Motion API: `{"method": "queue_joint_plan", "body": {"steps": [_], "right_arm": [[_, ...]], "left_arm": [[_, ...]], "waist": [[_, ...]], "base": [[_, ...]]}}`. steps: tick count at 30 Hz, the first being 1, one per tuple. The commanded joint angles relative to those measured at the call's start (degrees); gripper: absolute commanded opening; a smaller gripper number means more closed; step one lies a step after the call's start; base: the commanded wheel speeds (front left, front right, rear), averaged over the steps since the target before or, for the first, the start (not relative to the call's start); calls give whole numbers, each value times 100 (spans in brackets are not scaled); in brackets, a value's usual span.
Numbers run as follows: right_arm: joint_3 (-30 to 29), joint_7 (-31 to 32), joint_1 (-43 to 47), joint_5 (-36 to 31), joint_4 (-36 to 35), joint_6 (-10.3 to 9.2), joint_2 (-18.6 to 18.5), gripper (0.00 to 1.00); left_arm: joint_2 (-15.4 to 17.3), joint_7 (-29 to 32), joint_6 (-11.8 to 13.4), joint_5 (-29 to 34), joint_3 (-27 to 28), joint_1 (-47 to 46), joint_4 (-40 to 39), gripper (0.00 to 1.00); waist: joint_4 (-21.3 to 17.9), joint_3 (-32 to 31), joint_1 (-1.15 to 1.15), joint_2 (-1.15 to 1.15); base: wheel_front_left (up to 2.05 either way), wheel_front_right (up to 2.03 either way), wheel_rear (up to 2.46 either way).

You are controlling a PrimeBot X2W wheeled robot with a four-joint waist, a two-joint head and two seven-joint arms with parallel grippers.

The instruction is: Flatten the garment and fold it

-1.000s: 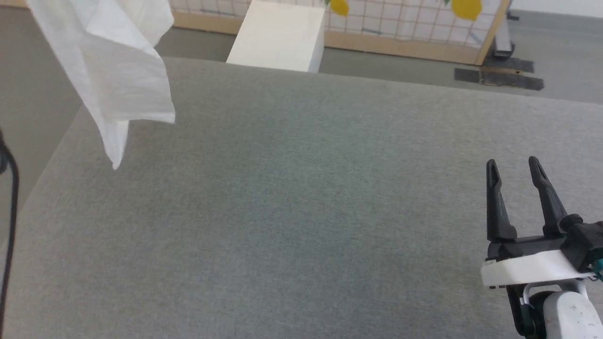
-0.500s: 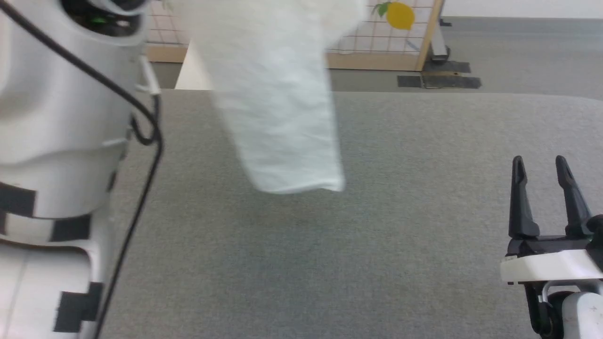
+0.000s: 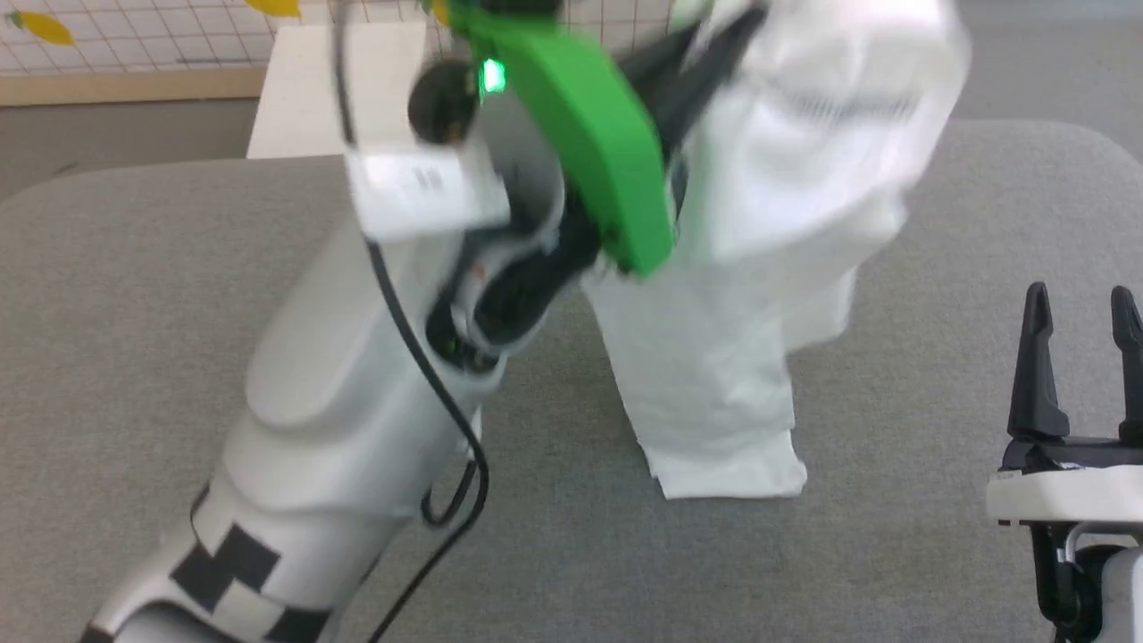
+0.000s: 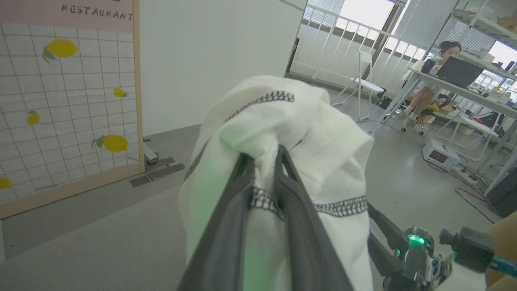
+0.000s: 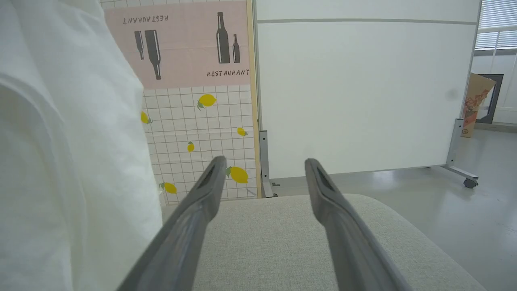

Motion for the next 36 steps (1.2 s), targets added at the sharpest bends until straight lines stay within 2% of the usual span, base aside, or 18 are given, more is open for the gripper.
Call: {"method": "queue_joint_plan", "body": {"steps": [1,7,12,13,14,15,21,25,29,32,34,36], "right_arm": [[37,-31,-129,29,-21,-9,1,100],[125,-31,-194,48,13,-9,1,100],[179,-31,-211,7,55,-9,1,100],[184,-31,-212,-10,63,-9,1,100],[189,-31,-212,-23,70,-9,1,100],[203,-31,-214,-41,80,-9,1,100],[248,-31,-166,-122,165,-9,1,100],[258,-31,-36,-157,221,-9,1,100],[281,-31,168,-167,246,-9,1,100],[274,-31,342,-145,215,-9,1,100],[269,-31,446,-130,195,-9,1,100],[259,-31,533,-105,171,-9,1,100]], "left_arm": [[154,-50,-33,89,-84,282,91,0],[736,-150,-141,567,-673,1325,1081,0],[647,-277,-249,497,-902,1859,1867,0],[589,-395,-247,508,-898,1884,1999,11],[540,-505,-245,530,-893,1885,2096,44],[479,-655,-239,553,-871,1873,2209,100],[269,-1595,-342,542,-540,1681,2340,100],[455,-2253,-249,539,-156,1784,1963,100],[950,-3093,187,715,370,2348,1245,100],[1403,-3560,618,1007,671,2987,676,100],[1570,-3732,875,1142,876,3463,310,100],[1604,-3831,1136,1275,1102,3966,-39,100]], "waist": [[-131,180,0,0],[-181,394,0,0],[-140,483,0,0],[-115,489,0,0],[-90,490,0,0],[-63,481,0,0],[86,205,0,0],[130,-77,0,0],[135,-331,0,0],[154,-408,0,0],[180,-426,0,0],[213,-419,0,0]], "base": [[0,0,0],[0,0,0],[0,0,0],[0,0,0],[0,0,0],[0,0,0],[0,0,0],[0,0,0],[0,0,0],[0,0,0],[0,0,0],[0,0,0]]}}
